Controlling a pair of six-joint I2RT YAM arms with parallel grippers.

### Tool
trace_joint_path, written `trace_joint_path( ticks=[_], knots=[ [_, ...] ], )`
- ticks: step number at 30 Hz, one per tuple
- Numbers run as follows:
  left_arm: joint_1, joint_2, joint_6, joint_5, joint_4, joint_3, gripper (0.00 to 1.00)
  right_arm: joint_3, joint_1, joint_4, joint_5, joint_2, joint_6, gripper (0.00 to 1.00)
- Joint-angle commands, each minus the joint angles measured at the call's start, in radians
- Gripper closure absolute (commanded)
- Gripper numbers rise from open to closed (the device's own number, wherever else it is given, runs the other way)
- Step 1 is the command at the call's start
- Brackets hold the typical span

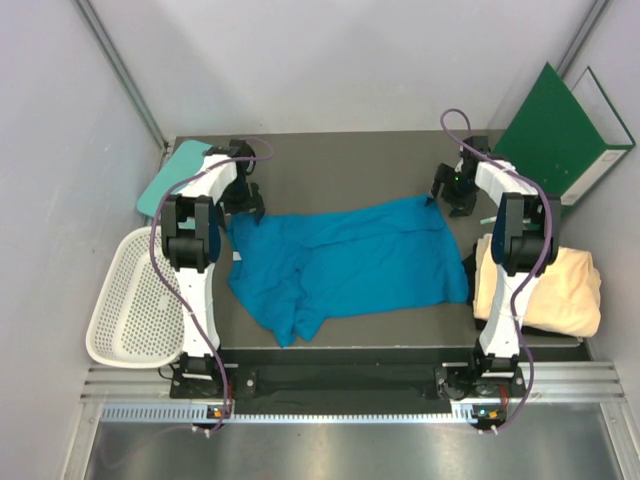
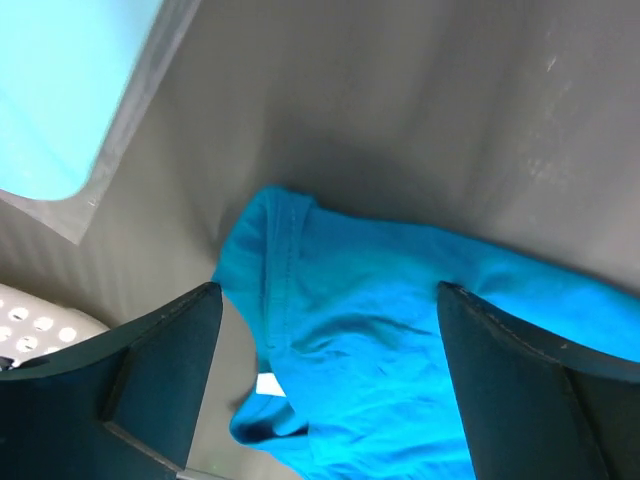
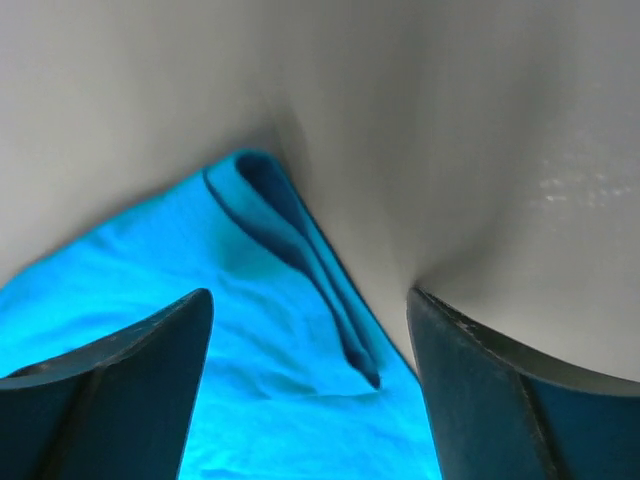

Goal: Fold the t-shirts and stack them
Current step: Fold the flattened tshirt in 1/3 of the way

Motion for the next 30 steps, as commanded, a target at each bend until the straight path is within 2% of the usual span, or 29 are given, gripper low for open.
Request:
trace_joint_path(
  ticks=[1,5,6,7,8,9,12,18,24,26,30],
  knots=[
    [0.005,0.05,0.011,-0.056,-0.028,0.07,0.1,0.072,0.015,0.004,-0.011,0.066,0.001,0.26],
    [0.007,0.093,0.021,-0.062,-0.058,0.1,0.47,0.085,0.055,-0.002,-0.04,0.111,0.017,0.44],
    [0.005,0.108,0.025,-0.067,-0.072,0.112,0.73,0.085,0.055,-0.005,-0.045,0.119,0.016,0.48],
    [0.005,0.114,0.022,-0.071,-0.078,0.117,0.92,0.088,0.057,-0.005,-0.049,0.123,0.016,0.63],
    [0.005,0.119,0.025,-0.074,-0.078,0.119,1.0,0.087,0.057,-0.002,-0.062,0.134,0.016,0.71],
    [0.005,0.126,0.026,-0.077,-0.08,0.12,1.0,0.087,0.058,-0.002,-0.066,0.137,0.016,0.86],
    [0.007,0.146,0.028,-0.082,-0.097,0.171,1.0,0.081,0.057,0.024,-0.073,0.133,0.013,1.0],
    [0.007,0.211,0.034,-0.082,-0.123,0.328,1.0,0.13,0.057,0.05,-0.069,0.146,0.017,1.0],
    [0.008,0.281,0.038,-0.068,-0.095,0.52,1.0,0.257,0.057,0.065,-0.074,0.224,0.057,1.0],
    [0.011,0.284,0.029,-0.05,-0.072,0.54,1.0,0.314,0.057,0.065,-0.082,0.258,0.073,1.0],
    [0.013,0.248,-0.009,0.031,0.094,0.51,1.0,0.388,0.054,0.068,-0.069,0.295,0.094,1.0]
  ],
)
